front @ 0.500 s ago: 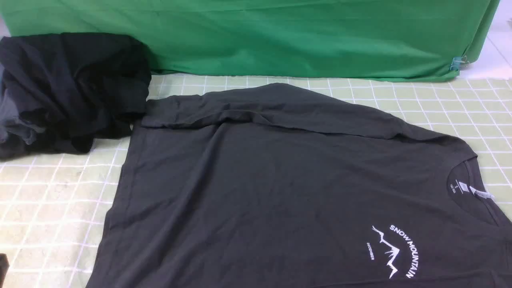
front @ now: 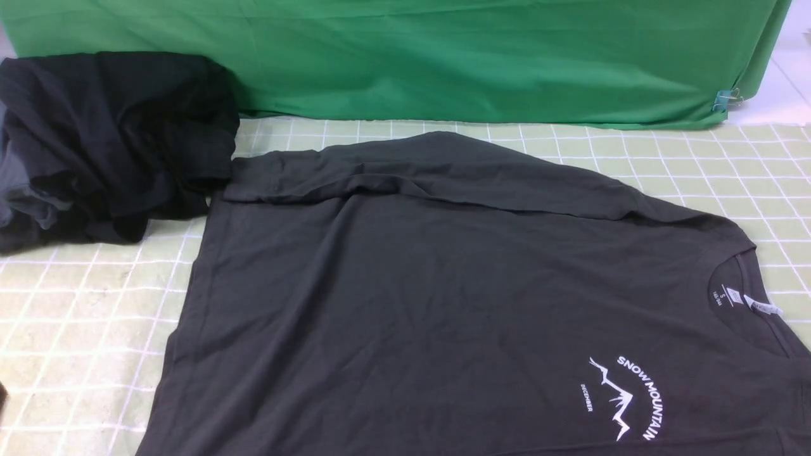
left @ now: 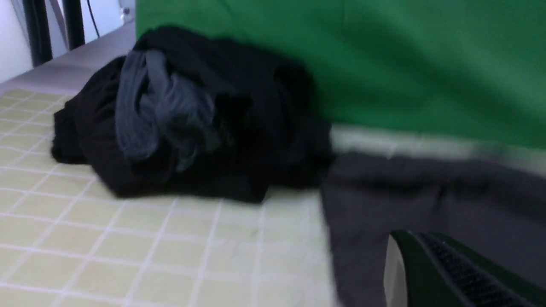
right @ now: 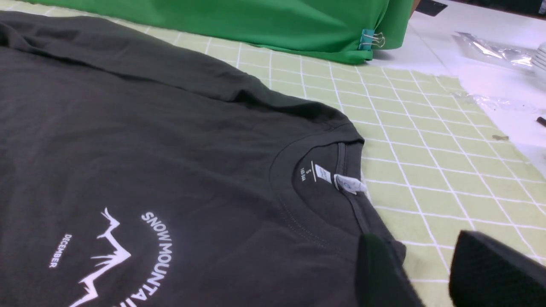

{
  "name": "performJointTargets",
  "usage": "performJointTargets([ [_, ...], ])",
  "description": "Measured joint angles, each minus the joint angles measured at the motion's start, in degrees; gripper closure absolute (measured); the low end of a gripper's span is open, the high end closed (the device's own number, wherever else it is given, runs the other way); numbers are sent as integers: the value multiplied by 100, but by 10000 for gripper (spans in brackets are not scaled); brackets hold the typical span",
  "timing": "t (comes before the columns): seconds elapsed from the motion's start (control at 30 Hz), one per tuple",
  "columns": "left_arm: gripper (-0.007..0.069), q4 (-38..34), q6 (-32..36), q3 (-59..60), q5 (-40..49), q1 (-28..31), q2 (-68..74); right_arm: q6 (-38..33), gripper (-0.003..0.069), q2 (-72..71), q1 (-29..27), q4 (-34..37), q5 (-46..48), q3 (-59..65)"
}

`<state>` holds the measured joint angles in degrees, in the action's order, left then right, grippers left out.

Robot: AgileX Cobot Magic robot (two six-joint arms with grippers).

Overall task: Fold a long-sleeved shirt over a green coffee tablecloth.
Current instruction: 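Grasp the left edge of the dark T-shirt lying flat on the table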

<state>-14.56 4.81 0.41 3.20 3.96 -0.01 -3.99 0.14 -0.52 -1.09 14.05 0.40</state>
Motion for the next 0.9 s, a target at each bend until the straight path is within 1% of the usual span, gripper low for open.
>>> performJointTargets([
  [0.07,606,-656,-224,0,-482,0,0,0,416,0,0,0,0,0],
  [0.1,606,-858,-306,0,-837,0,0,0,416,0,0,0,0,0],
  [0.13,606,-892,-312,0,-885,0,0,0,416,0,0,0,0,0],
  [0.17,606,-975,-344,0,-1220,0,0,0,416,0,0,0,0,0],
  [0.23,606,-1028,-432,0,-1688,0,0,0,416,0,0,0,0,0],
  [0.3,606,-1047,-791,0,-2143,0,0,0,416,0,0,0,0,0],
  [0.33,606,-1053,-838,0,-2243,0,0,0,416,0,0,0,0,0],
  [0.37,606,-1007,-1376,0,-2673,0,0,0,416,0,0,0,-6,0],
  [0.4,606,-945,-1638,0,-2884,0,0,0,416,0,0,0,-46,0],
  [0.43,606,-922,-1705,0,-2981,0,0,0,416,0,0,0,-54,0],
  [0.47,606,-742,-2148,-112,-3111,0,-3,0,416,0,0,0,-127,0],
  [0.5,606,-629,-2308,-267,-3058,0,5,0,416,0,0,0,-154,0],
  [0.57,606,-297,-2525,-1121,-2247,0,191,1,416,0,0,60,-239,0],
  [0.6,606,-264,-2541,-1121,-2247,0,225,10,416,0,0,109,-260,0],
  [0.63,606,-32,-2578,-1779,-1258,0,543,128,416,0,0,334,-552,0],
  [0.67,606,176,-2562,-2456,-379,0,930,361,416,0,0,753,-878,0],
  [0.7,606,235,-2518,-2742,238,0,1235,600,416,0,0,962,-1115,0],
  [0.73,606,332,-2201,-3455,1541,0,1941,1116,416,0,0,1425,-1505,0],
  [0.77,606,332,-2145,-3539,1541,0,2034,1202,416,0,0,1537,-1557,0],
  [0.8,606,346,-1914,-3855,2387,0,2415,1536,416,0,0,1678,-1742,0],
  [0.83,606,346,-1575,-4326,3372,0,3010,2089,416,0,0,1883,-2002,0],
  [0.87,606,305,-1296,-4580,4241,0,3602,2401,416,0,0,1968,-2137,0],
  [0.9,606,237,-1134,-4751,4729,0,3984,2569,416,0,0,2027,-2209,0],
])
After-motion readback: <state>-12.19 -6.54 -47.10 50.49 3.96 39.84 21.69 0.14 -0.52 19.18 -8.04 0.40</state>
